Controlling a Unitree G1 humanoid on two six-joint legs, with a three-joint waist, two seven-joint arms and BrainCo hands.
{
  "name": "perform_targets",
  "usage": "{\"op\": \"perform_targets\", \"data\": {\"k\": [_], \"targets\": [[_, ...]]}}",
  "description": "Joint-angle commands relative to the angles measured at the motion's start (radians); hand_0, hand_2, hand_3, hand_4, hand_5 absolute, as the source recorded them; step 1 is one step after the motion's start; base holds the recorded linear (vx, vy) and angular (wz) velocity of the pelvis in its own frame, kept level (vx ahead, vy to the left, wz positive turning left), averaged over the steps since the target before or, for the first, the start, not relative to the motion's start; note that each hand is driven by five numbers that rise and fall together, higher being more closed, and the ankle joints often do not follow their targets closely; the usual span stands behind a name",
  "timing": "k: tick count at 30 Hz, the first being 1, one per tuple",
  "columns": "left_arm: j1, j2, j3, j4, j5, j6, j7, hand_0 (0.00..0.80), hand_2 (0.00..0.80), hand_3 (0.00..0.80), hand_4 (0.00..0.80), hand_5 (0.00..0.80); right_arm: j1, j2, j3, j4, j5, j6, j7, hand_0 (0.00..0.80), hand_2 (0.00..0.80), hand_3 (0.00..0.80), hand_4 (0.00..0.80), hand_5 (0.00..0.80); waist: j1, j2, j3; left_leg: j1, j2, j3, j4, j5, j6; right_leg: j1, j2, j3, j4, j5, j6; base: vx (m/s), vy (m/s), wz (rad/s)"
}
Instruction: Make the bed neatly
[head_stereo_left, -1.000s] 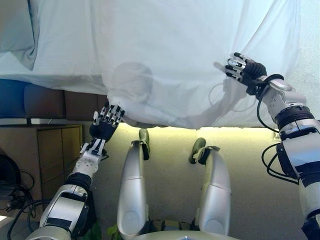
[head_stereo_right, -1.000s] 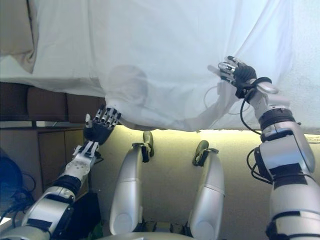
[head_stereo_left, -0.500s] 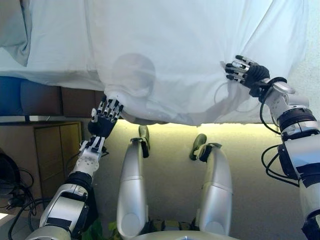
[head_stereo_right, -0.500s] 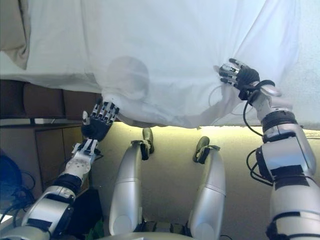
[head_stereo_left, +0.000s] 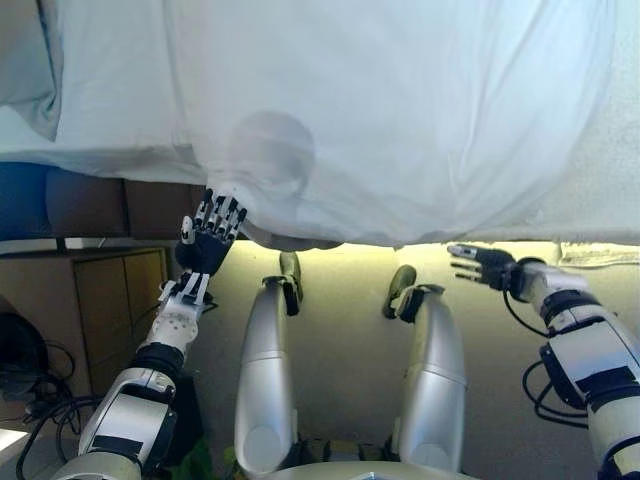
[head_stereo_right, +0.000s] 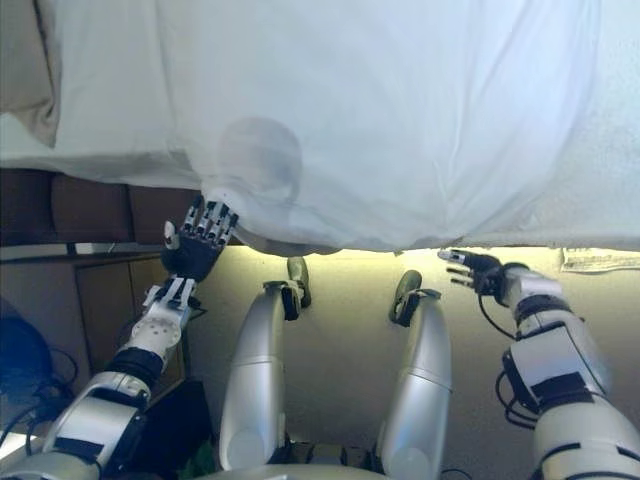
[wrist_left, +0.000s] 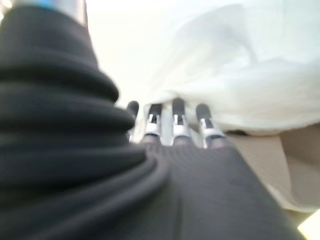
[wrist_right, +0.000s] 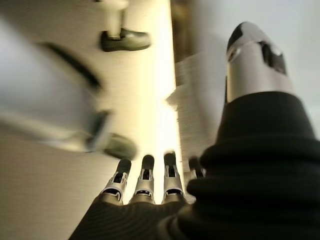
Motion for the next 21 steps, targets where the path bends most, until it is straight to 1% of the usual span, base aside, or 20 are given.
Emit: {"op": "perform_targets", "data": {"k": [1,6,10,14,18,21], "targets": [[-0.087,-0.002,0.018,-0.078,-0.049,-0.048,-0.044,0.000,0.000,0.000,0.000,0.000,-0.032,-0.035,0.018,0.036,-0.015,-0.009,0.005,0.000,0.000,0.000,0.000,0.000,-0.021,0.045,-0.005,0.008,-0.027,0.017,0.006,-0.088,0.045,-0.019,-0.017,0.013,-0.049,0.081,0.046,-0.045,0.003,-0.09],[-0.101,-0.005,0.007,-0.099,-0.061,-0.071,-0.025,0.000,0.000,0.000,0.000,0.000,-0.049,-0.042,0.020,0.033,-0.013,-0.015,-0.024,0.000,0.000,0.000,0.000,0.000,-0.026,0.052,-0.005,-0.035,-0.031,0.015,0.024,-0.089,0.044,-0.067,-0.014,0.025,-0.039,0.089,0.046,-0.057,0.009,-0.05],[-0.100,-0.010,0.004,-0.108,-0.064,-0.086,-0.005,0.000,0.000,0.000,0.000,0.000,-0.047,-0.041,0.015,0.022,0.012,-0.023,-0.047,0.000,0.000,0.000,0.000,0.000,-0.029,0.049,-0.005,-0.022,-0.028,0.020,0.010,-0.082,0.038,-0.051,-0.007,0.024,-0.055,0.092,0.049,-0.046,-0.010,-0.04],[-0.077,-0.012,0.018,-0.102,-0.049,-0.095,0.011,0.000,0.000,0.000,0.000,0.000,-0.013,-0.041,-0.017,0.000,0.047,-0.061,-0.049,0.000,0.000,0.000,0.000,0.000,-0.033,0.039,-0.005,0.044,-0.023,0.028,-0.038,-0.065,0.026,0.024,-0.002,0.013,-0.102,0.095,0.050,-0.015,-0.020,-0.02],[-0.035,-0.004,0.036,-0.074,-0.025,-0.078,0.036,0.000,0.000,0.000,0.000,0.000,0.068,-0.025,-0.056,-0.038,0.078,-0.104,-0.039,0.000,0.000,0.000,0.000,0.000,-0.037,0.014,-0.005,0.162,-0.021,0.041,-0.102,-0.050,0.018,0.151,0.005,-0.006,-0.169,0.099,0.048,0.004,-0.066,0.01],[0.011,-0.005,0.059,-0.052,-0.022,-0.056,0.068,0.000,0.000,0.000,0.000,0.000,0.160,-0.007,-0.092,-0.064,0.075,-0.137,-0.033,0.000,0.000,0.000,0.000,0.000,-0.035,-0.010,-0.006,0.280,-0.031,0.049,-0.162,-0.040,0.018,0.276,0.001,-0.032,-0.238,0.105,0.050,0.058,-0.090,0.05]]}}
